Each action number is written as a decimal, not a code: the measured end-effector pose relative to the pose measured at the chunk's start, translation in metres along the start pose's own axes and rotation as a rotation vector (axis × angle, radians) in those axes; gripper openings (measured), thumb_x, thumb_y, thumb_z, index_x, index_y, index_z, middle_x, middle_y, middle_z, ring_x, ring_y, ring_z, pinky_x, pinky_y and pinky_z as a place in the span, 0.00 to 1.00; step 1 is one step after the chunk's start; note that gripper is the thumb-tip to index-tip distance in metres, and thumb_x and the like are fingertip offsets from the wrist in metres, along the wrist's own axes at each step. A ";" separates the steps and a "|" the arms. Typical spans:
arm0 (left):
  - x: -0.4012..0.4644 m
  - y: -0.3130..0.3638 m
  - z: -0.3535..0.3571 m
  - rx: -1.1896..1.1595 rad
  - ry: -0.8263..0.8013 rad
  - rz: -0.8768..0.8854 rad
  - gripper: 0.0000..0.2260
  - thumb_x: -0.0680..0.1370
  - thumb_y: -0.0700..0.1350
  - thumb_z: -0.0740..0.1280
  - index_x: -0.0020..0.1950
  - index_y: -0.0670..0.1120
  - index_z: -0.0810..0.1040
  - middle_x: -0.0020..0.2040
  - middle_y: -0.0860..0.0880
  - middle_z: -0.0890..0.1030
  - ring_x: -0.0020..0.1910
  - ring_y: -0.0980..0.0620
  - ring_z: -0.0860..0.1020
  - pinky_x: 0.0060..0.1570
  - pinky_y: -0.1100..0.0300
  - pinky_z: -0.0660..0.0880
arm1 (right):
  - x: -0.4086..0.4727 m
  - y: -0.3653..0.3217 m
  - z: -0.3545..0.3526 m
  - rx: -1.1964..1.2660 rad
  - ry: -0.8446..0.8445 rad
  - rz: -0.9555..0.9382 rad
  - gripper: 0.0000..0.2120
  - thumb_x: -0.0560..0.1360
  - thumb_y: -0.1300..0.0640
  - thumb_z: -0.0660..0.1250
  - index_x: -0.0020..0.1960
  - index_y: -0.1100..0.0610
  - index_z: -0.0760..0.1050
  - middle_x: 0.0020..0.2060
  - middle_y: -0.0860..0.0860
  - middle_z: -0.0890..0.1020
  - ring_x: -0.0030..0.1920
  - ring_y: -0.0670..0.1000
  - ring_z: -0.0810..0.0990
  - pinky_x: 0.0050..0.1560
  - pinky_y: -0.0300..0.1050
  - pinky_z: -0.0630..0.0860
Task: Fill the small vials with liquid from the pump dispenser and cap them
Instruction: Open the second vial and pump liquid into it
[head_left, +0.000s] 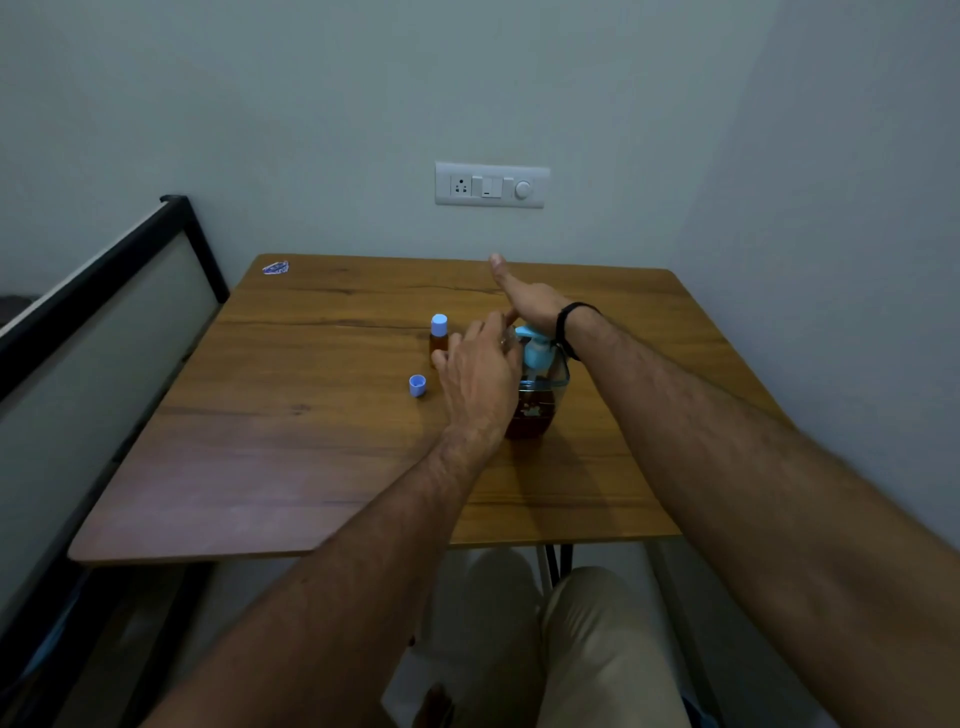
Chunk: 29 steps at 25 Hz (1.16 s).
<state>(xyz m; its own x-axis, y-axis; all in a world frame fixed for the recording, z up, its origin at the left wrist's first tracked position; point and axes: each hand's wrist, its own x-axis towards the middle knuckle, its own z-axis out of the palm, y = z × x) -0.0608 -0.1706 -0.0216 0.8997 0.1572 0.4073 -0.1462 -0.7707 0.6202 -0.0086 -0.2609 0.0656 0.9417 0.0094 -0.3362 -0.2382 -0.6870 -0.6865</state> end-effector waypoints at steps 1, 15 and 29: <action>0.000 -0.001 0.000 0.003 -0.001 -0.001 0.05 0.82 0.49 0.62 0.55 0.51 0.75 0.45 0.53 0.77 0.48 0.51 0.74 0.54 0.51 0.69 | 0.004 0.002 0.003 -0.013 0.032 -0.003 0.46 0.76 0.23 0.45 0.59 0.61 0.81 0.53 0.53 0.78 0.48 0.54 0.76 0.52 0.49 0.67; 0.000 0.000 -0.002 0.000 -0.010 -0.001 0.04 0.81 0.49 0.62 0.54 0.51 0.74 0.46 0.54 0.77 0.49 0.52 0.74 0.56 0.51 0.69 | 0.007 0.002 0.008 -0.072 0.113 -0.040 0.46 0.76 0.23 0.45 0.58 0.60 0.82 0.55 0.55 0.81 0.51 0.55 0.78 0.51 0.50 0.70; 0.000 0.000 -0.002 -0.005 -0.009 -0.003 0.03 0.82 0.49 0.62 0.53 0.52 0.73 0.46 0.53 0.77 0.48 0.51 0.74 0.53 0.52 0.67 | 0.006 0.002 0.005 -0.050 0.046 -0.026 0.45 0.76 0.24 0.47 0.63 0.60 0.80 0.57 0.55 0.80 0.53 0.56 0.77 0.53 0.51 0.70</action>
<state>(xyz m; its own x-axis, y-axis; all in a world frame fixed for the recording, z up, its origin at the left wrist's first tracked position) -0.0619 -0.1696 -0.0200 0.9038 0.1536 0.3994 -0.1455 -0.7674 0.6244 -0.0051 -0.2589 0.0590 0.9577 -0.0045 -0.2879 -0.2021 -0.7226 -0.6610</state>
